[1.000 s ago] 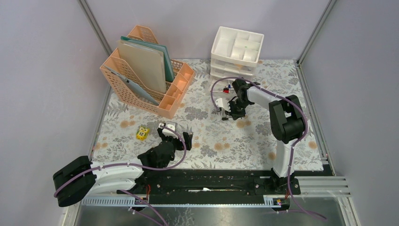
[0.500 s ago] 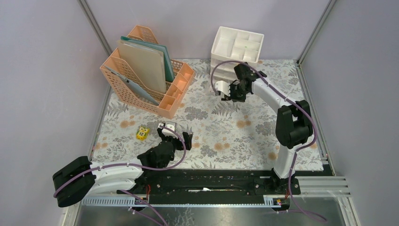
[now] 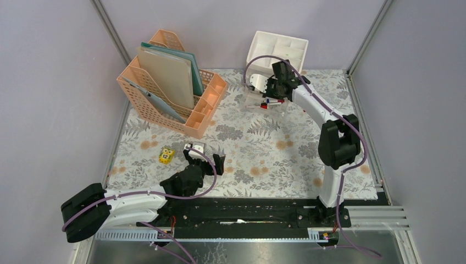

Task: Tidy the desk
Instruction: Place the stationery in the drawer.

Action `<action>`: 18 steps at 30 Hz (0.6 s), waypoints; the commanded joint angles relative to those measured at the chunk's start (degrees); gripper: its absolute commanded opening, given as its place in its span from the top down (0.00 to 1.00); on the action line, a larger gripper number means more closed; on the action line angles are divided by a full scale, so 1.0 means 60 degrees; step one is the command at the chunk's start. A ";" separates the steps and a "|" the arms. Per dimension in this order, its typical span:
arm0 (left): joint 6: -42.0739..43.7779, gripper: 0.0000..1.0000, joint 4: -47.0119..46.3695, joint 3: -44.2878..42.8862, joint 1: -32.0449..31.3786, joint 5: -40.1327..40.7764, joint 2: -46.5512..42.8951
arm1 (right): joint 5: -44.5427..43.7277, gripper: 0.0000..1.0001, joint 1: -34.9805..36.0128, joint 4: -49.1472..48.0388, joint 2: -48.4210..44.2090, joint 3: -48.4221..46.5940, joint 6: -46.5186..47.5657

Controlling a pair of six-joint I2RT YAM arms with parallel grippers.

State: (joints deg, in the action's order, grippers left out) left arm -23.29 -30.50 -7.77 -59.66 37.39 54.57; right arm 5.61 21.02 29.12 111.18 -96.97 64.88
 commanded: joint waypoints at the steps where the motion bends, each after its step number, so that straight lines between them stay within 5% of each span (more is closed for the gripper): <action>1: 0.0044 0.01 -0.0411 0.0123 0.0021 0.0285 -0.0162 | -0.0846 0.82 0.0109 -0.1142 0.0396 -0.0238 -0.0555; 7: 0.0044 0.01 -0.0414 0.0123 0.0018 0.0287 -0.0152 | -0.1243 0.46 0.0100 -0.1661 0.0460 0.0058 -0.1122; 18: 0.0044 0.01 -0.0410 0.0152 0.0020 0.0280 -0.0215 | 0.1448 0.18 0.0012 -0.1308 -0.2149 0.2364 -0.3030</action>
State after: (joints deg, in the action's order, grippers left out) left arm -23.29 -30.50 -7.70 -59.66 37.54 54.35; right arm 5.61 21.02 21.30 108.57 -86.59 53.23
